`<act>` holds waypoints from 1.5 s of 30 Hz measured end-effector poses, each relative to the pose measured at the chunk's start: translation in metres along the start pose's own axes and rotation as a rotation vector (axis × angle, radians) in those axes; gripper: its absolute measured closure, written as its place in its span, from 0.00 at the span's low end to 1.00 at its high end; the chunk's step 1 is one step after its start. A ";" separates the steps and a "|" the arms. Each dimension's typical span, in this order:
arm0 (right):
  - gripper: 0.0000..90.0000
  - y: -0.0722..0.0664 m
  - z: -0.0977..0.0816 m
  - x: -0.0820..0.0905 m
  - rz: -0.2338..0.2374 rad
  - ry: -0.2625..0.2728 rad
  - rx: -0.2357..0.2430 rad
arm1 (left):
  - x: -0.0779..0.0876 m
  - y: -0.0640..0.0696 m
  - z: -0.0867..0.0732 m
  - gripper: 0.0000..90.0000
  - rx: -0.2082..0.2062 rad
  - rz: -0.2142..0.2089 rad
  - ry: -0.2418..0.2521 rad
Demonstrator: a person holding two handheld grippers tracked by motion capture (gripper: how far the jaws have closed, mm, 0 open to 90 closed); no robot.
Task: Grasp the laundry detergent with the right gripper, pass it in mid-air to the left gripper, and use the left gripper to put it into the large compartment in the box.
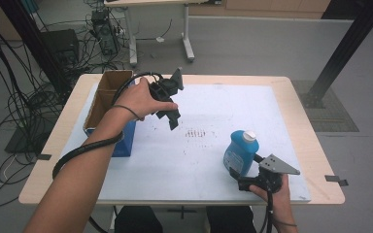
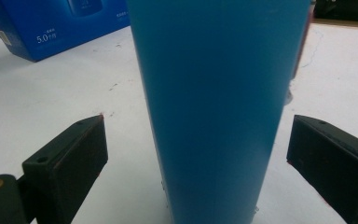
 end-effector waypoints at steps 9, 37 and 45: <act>0.06 -0.001 -0.002 -0.010 -0.008 0.004 0.002 | -0.002 -0.001 0.000 0.05 0.006 0.000 -0.004; 0.22 -0.005 -0.005 -0.019 -0.029 0.010 0.004 | -0.001 -0.003 -0.004 0.05 0.005 -0.002 0.005; 0.31 -0.009 -0.006 -0.020 -0.047 0.016 0.016 | -0.003 -0.003 -0.004 0.05 0.006 -0.004 0.001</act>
Point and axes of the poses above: each handheld gripper's, and its own axes: x roughly backward along the jaws, z roughly out of its top, y roughly to its right, the point moved 1 cm from there along -x, roughly forward along the jaws, and after that the axes turned 9 degrees about y, right-handed, at the moved point
